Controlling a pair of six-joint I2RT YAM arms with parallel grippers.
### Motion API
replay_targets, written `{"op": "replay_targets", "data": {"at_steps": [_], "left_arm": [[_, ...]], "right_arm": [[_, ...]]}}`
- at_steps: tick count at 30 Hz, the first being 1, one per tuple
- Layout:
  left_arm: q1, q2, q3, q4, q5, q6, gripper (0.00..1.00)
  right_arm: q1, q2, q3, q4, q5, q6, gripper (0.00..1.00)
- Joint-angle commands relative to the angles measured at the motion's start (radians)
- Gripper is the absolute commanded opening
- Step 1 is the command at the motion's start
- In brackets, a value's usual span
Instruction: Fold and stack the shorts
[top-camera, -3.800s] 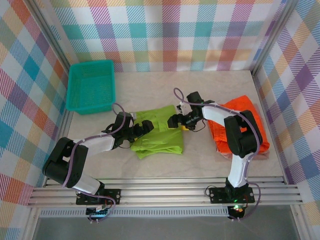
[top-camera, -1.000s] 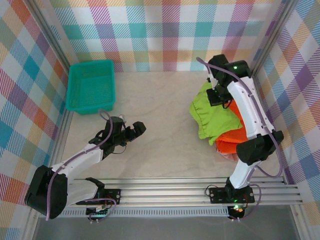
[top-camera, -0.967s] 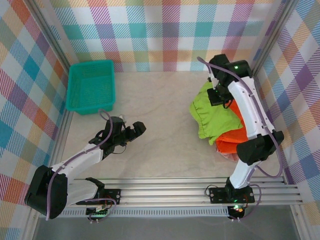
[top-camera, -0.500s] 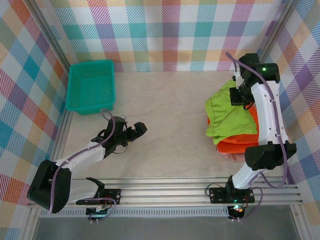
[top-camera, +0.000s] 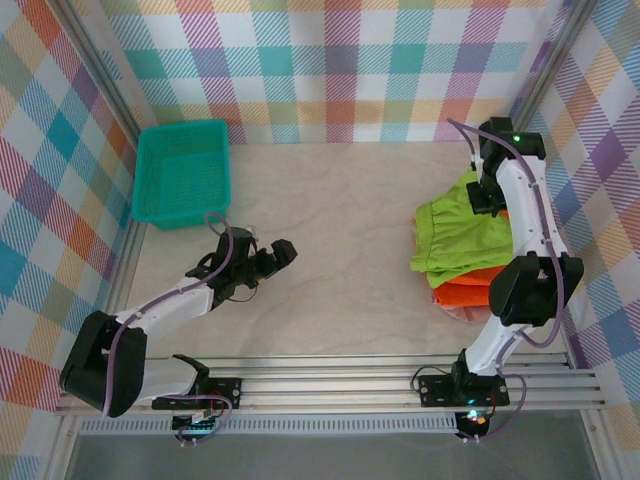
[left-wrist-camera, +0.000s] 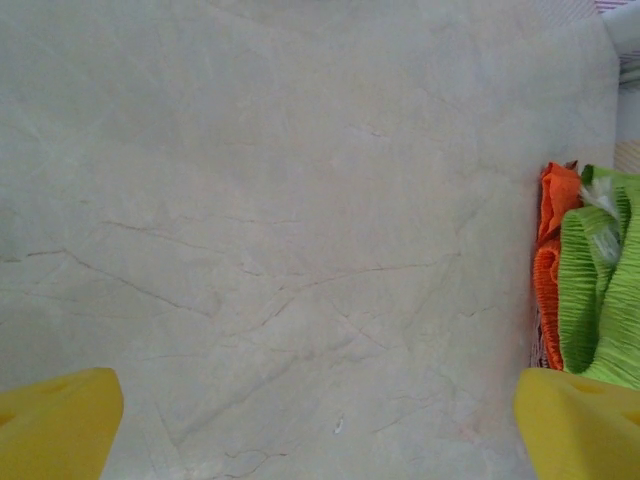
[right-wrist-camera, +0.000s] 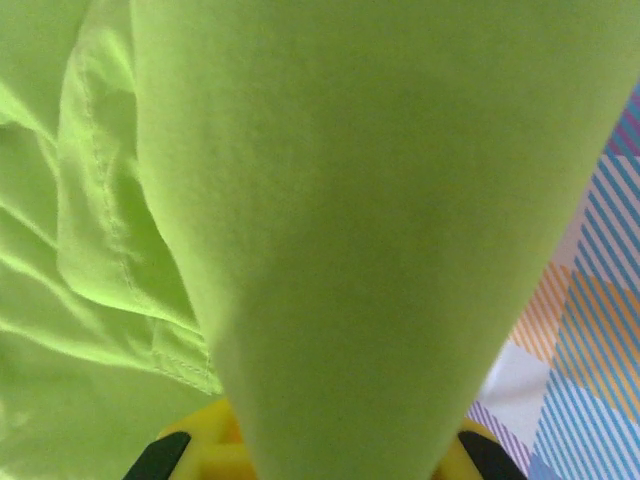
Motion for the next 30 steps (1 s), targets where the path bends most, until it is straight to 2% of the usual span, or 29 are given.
{"op": "replay_targets", "data": {"at_steps": [1,4,5,8,10,12,14,17,19,22,25,28,30], "left_arm": [[0.011,0.042,0.021,0.023,0.031,0.029,1.00],[0.011,0.081,0.026,0.039,0.049,0.030,1.00],[0.011,0.090,0.028,0.044,0.055,0.031,1.00],[0.011,0.106,0.034,0.051,0.063,0.035,1.00],[0.013,0.106,0.039,0.044,0.062,0.042,1.00],[0.013,0.098,0.042,0.035,0.061,0.048,1.00],[0.013,0.080,0.039,0.029,0.053,0.052,1.00],[0.013,0.050,0.037,0.015,0.036,0.058,1.00],[0.013,0.032,0.037,0.004,0.026,0.064,1.00],[0.013,0.006,0.033,-0.006,0.016,0.065,1.00],[0.013,-0.014,0.028,-0.015,0.013,0.062,1.00],[0.013,-0.027,0.020,-0.014,0.010,0.054,1.00],[0.013,-0.035,0.015,-0.013,0.008,0.048,1.00]], "right_arm": [[-0.047,-0.013,0.001,0.055,0.070,-0.023,0.04],[-0.080,-0.017,-0.034,0.085,0.132,-0.019,0.09],[-0.092,-0.020,-0.049,0.100,0.159,-0.017,0.18],[-0.127,-0.029,-0.075,0.125,0.212,0.002,0.35],[-0.145,-0.039,-0.069,0.123,0.236,0.029,0.78],[-0.149,-0.060,-0.036,0.118,0.241,0.063,0.83],[-0.147,-0.085,0.024,0.086,0.117,0.126,0.88],[-0.148,-0.157,0.041,0.075,-0.212,0.187,0.97],[-0.147,-0.227,-0.040,0.133,-0.510,0.217,0.99],[-0.146,-0.347,-0.255,0.307,-0.845,0.308,1.00],[-0.146,-0.465,-0.502,0.552,-1.074,0.444,0.99],[-0.146,-0.515,-0.705,0.773,-1.217,0.593,0.99],[-0.141,-0.506,-0.790,0.861,-1.292,0.643,1.00]]}}
